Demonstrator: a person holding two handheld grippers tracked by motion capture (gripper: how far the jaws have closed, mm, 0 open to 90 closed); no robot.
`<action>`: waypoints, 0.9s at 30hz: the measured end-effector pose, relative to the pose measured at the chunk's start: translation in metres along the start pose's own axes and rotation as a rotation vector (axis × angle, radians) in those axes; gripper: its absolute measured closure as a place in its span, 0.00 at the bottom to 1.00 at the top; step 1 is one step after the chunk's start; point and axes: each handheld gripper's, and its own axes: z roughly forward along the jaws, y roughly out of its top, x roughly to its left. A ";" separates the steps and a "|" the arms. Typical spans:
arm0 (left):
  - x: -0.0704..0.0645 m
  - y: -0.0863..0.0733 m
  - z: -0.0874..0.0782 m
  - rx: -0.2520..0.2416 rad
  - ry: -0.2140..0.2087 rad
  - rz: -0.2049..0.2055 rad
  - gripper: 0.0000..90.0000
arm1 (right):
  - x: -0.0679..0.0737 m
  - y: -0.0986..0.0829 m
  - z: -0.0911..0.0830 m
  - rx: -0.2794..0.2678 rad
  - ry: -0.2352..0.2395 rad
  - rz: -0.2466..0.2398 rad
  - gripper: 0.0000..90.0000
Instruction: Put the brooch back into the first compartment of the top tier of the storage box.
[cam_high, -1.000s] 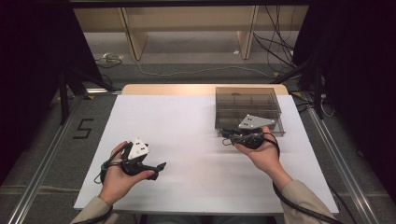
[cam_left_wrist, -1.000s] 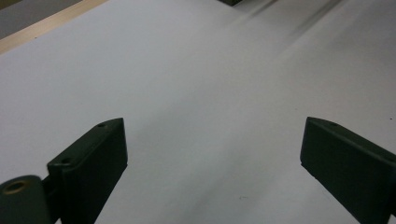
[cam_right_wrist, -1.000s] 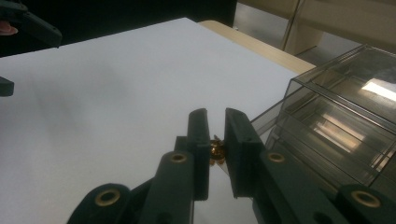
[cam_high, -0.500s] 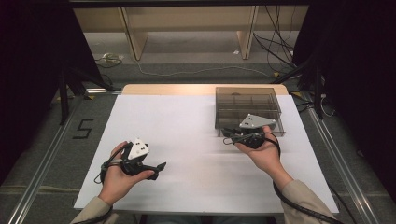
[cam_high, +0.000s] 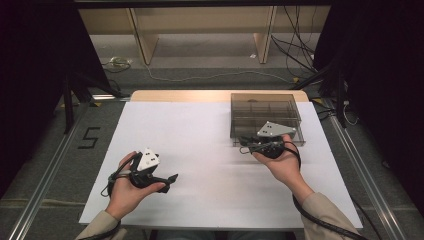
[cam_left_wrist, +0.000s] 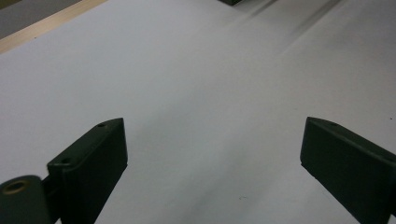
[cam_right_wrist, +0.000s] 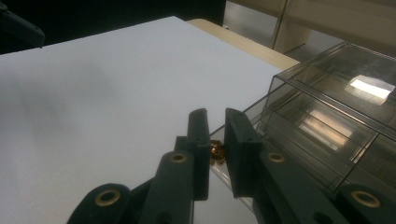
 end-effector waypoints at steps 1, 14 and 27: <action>0.000 0.000 0.000 0.000 0.000 0.000 0.08 | 0.000 0.000 0.000 -0.001 -0.001 0.001 0.91; 0.000 0.000 0.000 0.000 -0.001 0.000 0.08 | -0.002 0.001 -0.001 0.003 -0.028 0.005 0.91; 0.000 0.000 0.000 0.001 -0.002 0.001 0.08 | -0.004 0.001 -0.001 0.002 -0.053 0.009 0.91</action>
